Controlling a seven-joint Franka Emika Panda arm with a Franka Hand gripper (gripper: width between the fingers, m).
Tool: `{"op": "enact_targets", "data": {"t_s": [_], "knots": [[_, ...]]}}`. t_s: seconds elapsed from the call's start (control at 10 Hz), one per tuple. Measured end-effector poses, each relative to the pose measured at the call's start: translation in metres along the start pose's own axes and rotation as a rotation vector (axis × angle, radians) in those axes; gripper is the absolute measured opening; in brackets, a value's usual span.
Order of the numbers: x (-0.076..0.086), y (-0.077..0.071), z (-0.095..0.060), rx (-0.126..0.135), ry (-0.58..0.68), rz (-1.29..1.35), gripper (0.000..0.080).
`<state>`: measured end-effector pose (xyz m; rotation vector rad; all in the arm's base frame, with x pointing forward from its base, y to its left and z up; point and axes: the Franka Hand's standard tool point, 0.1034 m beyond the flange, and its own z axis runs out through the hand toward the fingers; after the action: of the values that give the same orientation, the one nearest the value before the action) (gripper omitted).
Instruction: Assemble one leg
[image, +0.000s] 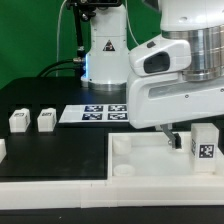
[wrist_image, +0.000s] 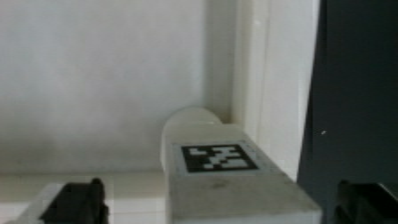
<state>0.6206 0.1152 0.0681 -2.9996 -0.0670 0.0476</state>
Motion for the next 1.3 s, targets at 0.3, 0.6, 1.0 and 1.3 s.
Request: {"op": "enact_targets", "data": {"t_s": [0.3,0.6,1.0,1.3], "knots": [[0.0001,0.0010,-0.0001,-0.002,0.000,0.034,0.0292],[0.0002,0.0003,0.0001,0.005,0.000,0.307,0.0293],[0.0094,0.0039,-0.0019,0.051,-0.049,1.086,0.0293],[0.0090,-0.0016,0.0001,0.061,-0.076,1.575,0.0294]]}}
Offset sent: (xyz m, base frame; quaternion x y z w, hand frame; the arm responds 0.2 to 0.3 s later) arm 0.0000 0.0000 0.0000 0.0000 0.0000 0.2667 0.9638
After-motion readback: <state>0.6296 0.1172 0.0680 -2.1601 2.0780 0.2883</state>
